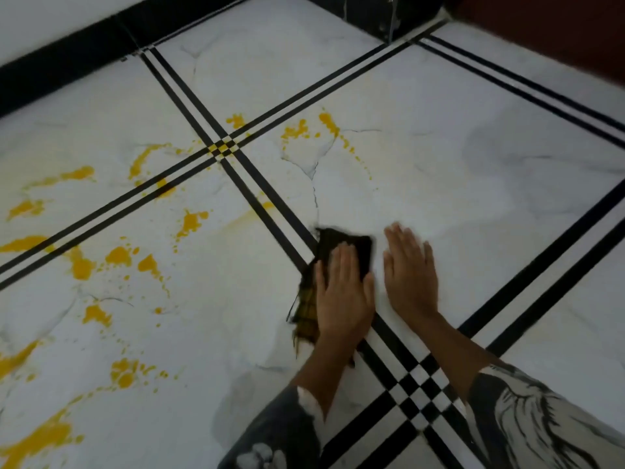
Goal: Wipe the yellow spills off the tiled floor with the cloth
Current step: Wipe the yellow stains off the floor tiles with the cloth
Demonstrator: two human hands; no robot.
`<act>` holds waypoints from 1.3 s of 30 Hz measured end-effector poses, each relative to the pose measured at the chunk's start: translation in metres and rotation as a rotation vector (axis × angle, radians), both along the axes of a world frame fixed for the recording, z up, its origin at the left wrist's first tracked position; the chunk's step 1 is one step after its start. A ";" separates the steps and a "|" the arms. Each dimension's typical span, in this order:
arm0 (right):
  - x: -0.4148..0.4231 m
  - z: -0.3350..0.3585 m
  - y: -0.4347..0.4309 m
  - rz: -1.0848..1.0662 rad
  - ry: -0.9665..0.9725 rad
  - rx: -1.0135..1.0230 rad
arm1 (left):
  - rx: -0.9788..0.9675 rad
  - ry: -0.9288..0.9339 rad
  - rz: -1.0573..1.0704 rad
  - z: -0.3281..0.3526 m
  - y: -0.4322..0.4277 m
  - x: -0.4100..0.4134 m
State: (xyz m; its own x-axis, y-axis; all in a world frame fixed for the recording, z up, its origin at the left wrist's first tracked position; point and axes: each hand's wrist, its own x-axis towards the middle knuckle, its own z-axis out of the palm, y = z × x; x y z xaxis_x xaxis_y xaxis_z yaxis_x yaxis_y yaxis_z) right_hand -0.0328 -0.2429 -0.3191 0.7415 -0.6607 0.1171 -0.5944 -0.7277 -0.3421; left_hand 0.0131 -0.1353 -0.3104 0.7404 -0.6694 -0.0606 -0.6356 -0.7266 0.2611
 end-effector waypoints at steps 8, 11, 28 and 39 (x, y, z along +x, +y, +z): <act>-0.043 0.003 -0.077 -0.203 0.102 -0.004 | 0.021 -0.084 0.097 -0.014 -0.012 0.053; -0.041 0.002 -0.080 -0.163 0.126 0.011 | -0.028 -0.068 0.131 -0.009 -0.009 -0.017; -0.056 -0.001 -0.109 -0.122 0.203 0.021 | -0.045 -0.033 -0.073 -0.007 -0.031 -0.091; -0.053 0.000 -0.104 -0.157 0.163 0.031 | -0.027 -0.089 0.151 -0.014 -0.066 -0.016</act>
State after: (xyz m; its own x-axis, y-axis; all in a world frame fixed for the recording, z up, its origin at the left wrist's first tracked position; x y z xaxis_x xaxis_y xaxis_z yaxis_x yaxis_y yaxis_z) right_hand -0.0863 -0.3472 -0.3187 0.6369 -0.7707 -0.0185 -0.7488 -0.6127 -0.2529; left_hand -0.0025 -0.2011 -0.3241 0.8340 -0.5511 0.0259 -0.5416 -0.8088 0.2292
